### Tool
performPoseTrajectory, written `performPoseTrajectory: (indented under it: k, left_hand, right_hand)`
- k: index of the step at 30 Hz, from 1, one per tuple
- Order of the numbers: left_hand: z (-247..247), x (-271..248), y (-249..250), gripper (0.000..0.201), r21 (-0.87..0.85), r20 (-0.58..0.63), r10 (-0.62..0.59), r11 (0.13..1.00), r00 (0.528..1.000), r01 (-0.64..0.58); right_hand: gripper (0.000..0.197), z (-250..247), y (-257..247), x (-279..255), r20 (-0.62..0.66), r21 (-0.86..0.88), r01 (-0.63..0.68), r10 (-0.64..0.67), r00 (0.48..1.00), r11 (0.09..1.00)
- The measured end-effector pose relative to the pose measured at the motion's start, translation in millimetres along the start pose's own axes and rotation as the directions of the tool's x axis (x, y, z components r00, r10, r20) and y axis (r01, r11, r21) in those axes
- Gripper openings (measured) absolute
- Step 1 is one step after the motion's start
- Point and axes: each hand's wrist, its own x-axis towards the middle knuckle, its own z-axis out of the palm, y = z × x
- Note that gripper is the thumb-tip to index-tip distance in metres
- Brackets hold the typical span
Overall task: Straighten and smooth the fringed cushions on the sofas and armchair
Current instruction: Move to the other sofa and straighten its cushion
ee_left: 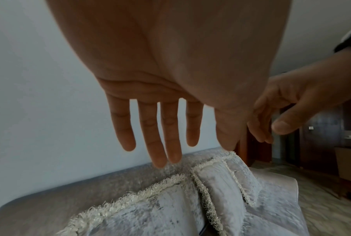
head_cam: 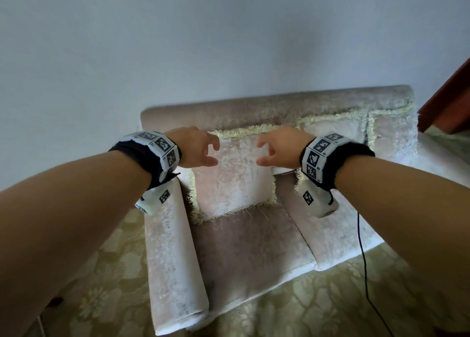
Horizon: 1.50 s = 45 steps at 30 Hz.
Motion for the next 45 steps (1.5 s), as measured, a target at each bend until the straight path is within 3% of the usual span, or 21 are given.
performPoseTrajectory:
  k: [6, 12, 20, 26, 28, 30, 33, 35, 36, 38, 41, 45]
  left_hand:
    - [11.2, 68.2, -4.5, 0.052, 0.023, 0.011, 0.017, 1.000, 1.000, -0.017]
    - [42.9, 138.4, -6.6, 0.056, -0.055, -0.016, -0.089, 0.995, 0.996, 0.088]
    - [129.5, 249.1, -8.1, 0.060, -0.192, 0.033, -0.334, 0.923, 0.942, 0.334]
    - [227.4, 277.4, -11.8, 0.067, -0.311, 0.061, -0.403, 0.862, 0.913, 0.401]
    - [261.1, 281.3, -16.8, 0.071, -0.405, 0.018, -0.476, 0.800, 0.879, 0.442]
    - [292.3, 286.4, -23.6, 0.074, -0.484, -0.053, -0.594, 0.719, 0.803, 0.499]
    - [336.5, 299.9, -35.0, 0.084, -0.542, -0.209, -0.762, 0.612, 0.613, 0.576]
    - [364.0, 309.7, -44.8, 0.093, -0.642, -0.267, -0.832, 0.530, 0.487, 0.554]
    - [377.4, 316.7, -52.5, 0.097, -0.690, -0.276, -0.850, 0.500, 0.448, 0.523]
    - [395.9, 326.6, -60.6, 0.104, -0.757, -0.270, -0.866, 0.461, 0.422, 0.463]
    - [413.3, 342.8, -71.3, 0.111, -0.826, -0.274, -0.860, 0.439, 0.430, 0.353]
    - [427.4, 355.5, -88.6, 0.116, -0.837, -0.398, -0.820, 0.508, 0.411, 0.202]
  right_hand:
    - [0.057, 13.7, 51.0, 59.6, 0.022, 0.050, -0.021, 0.020, 1.000, 0.999]
    - [0.061, 54.7, 113.5, 140.1, 0.031, 0.121, 0.035, -0.039, 0.999, 0.992]
    - [0.068, 145.7, 200.6, 263.6, 0.079, 0.200, 0.189, -0.208, 0.975, 0.961]
    - [0.071, 234.2, 233.1, 306.9, 0.052, 0.273, 0.215, -0.237, 0.970, 0.938]
    - [0.073, 264.2, 238.7, 314.8, 0.006, 0.332, 0.196, -0.210, 0.978, 0.923]
    - [0.076, 295.9, 244.3, 320.5, -0.070, 0.416, 0.161, -0.145, 0.987, 0.895]
    - [0.082, 349.2, 247.9, 332.6, -0.235, 0.554, 0.106, 0.033, 0.971, 0.826]
    - [0.089, 380.1, 248.6, 345.0, -0.339, 0.612, 0.113, 0.130, 0.932, 0.783]
    - [0.093, 394.5, 248.7, 355.2, -0.367, 0.624, 0.105, 0.172, 0.914, 0.774]
    - [0.098, 413.9, 247.4, 369.1, -0.368, 0.652, 0.065, 0.240, 0.898, 0.756]
    - [0.105, 431.8, 239.0, 390.8, -0.335, 0.746, 0.064, 0.291, 0.896, 0.663]
    - [0.107, 435.0, 228.5, 405.0, -0.392, 0.782, 0.144, 0.298, 0.870, 0.606]
